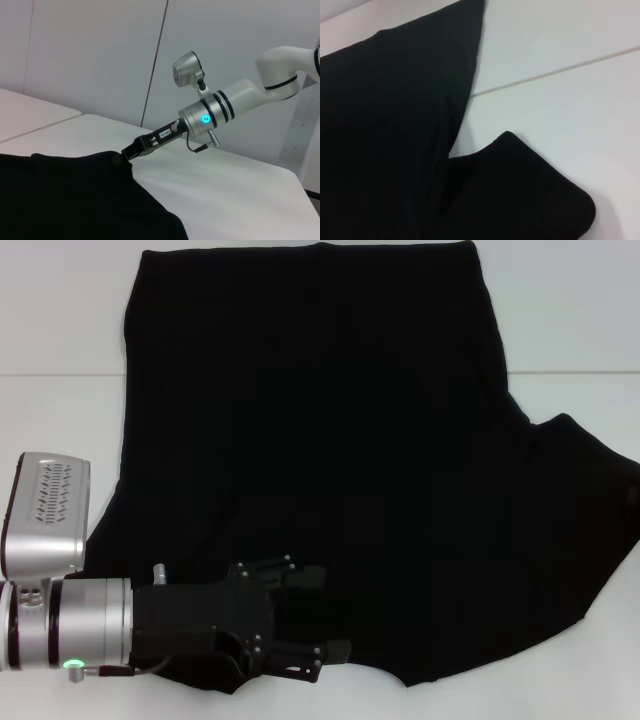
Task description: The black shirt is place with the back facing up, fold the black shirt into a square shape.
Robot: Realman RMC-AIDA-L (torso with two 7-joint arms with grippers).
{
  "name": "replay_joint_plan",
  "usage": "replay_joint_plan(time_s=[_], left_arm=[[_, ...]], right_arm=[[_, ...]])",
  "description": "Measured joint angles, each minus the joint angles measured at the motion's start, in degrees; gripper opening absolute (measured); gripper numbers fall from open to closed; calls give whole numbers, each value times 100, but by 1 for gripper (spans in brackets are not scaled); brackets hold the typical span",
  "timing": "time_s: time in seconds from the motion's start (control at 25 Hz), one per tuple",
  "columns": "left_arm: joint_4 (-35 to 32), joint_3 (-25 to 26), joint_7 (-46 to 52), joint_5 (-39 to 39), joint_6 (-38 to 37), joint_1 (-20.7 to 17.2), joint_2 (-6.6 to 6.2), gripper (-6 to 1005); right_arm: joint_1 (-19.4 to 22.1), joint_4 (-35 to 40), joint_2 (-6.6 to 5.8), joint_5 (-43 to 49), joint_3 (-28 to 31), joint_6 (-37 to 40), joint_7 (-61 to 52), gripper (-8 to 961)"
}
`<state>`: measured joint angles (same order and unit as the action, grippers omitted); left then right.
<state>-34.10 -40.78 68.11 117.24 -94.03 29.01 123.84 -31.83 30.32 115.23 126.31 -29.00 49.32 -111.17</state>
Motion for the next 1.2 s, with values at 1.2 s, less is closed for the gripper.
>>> replay_joint_plan(time_s=[1.2], left_arm=[[-2, 10, 62, 1, 9, 0, -30, 949]], right_arm=[[-1085, -76, 126, 216, -1448, 1334, -847, 43]])
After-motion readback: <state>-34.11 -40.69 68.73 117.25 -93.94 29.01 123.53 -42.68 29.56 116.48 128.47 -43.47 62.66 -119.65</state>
